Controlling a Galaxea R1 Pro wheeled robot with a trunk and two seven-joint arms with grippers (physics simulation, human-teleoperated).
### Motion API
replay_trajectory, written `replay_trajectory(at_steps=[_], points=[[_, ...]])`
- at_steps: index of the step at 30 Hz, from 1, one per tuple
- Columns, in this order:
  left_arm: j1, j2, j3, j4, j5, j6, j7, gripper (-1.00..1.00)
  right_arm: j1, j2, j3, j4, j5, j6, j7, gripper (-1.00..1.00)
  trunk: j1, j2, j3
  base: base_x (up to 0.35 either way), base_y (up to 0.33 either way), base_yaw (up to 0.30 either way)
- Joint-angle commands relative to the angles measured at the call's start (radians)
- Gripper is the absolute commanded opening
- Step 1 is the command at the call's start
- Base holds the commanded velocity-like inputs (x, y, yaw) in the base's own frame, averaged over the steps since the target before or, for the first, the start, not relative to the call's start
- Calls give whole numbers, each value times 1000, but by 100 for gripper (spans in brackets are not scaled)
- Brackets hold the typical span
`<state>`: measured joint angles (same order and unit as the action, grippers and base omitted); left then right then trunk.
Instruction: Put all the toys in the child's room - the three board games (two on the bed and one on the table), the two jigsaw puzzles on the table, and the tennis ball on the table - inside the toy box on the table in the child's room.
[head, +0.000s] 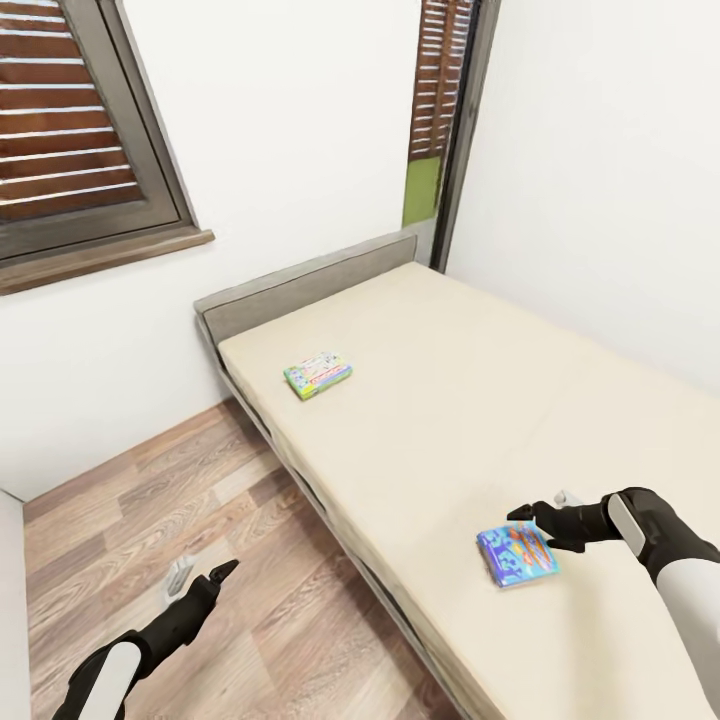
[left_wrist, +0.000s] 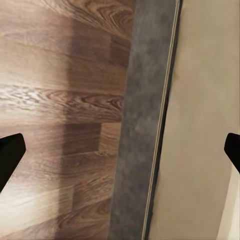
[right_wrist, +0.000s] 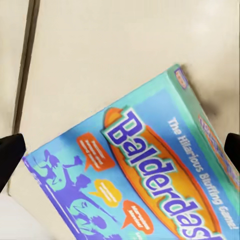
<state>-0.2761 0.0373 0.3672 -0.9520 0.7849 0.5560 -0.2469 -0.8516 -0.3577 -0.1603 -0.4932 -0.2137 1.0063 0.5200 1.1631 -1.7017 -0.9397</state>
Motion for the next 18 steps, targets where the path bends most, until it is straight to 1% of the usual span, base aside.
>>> replay_trajectory(at_steps=[1,6,8,11,13,15,16,18], points=[[-1,0,3,0,4,8,-2,100,0,0,-4,-1,-1,6,3,100,0,0,0,0,0,220],[-1,0,3,0,4,7,-2,100,1,0,-3,-1,0,27,3,100,0,0,3,0,0,197],[-1,-1,3,0,4,7,-2,100,2,0,-2,-1,0,40,3,100,0,0,3,0,0,118],[0,-4,0,1,4,-7,-7,100,5,0,-1,-1,1,41,2,100,0,0,4,0,0,65],[0,-6,-15,1,4,-18,-8,100,6,0,-1,-1,2,41,2,100,0,0,4,0,0,31],[0,-7,-39,1,3,-27,-8,100,7,0,-1,-1,2,41,2,100,0,0,4,0,0,20],[0,-7,-39,1,3,-27,-8,100,7,0,-1,-1,2,41,2,100,0,0,4,0,0,18],[0,-7,-63,1,2,-34,-7,100,7,-1,0,-1,2,41,2,100,0,0,4,0,0,13]])
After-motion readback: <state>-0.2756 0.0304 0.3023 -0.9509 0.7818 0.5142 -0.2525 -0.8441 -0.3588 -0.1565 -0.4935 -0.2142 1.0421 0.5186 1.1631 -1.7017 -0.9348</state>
